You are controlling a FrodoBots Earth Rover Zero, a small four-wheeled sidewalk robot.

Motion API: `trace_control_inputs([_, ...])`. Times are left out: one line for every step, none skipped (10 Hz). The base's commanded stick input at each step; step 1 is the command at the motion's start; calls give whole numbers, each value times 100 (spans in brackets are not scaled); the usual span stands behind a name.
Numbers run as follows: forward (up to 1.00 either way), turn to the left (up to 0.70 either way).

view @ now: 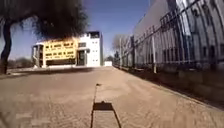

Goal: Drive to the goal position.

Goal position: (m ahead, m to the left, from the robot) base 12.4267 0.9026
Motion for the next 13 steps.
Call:
trace_control_inputs([100, 0])
trace_control_inputs([100, 0])
trace_control_inputs([100, 0])
trace_control_inputs([100, 0])
trace_control_inputs([100, 0])
trace_control_inputs([100, 0])
trace_control_inputs([100, 0])
trace_control_inputs([100, 0])
trace_control_inputs([100, 0])
trace_control_inputs([100, 0])
trace_control_inputs([100, 0])
trace_control_inputs([100, 0])
trace_control_inputs([100, 0])
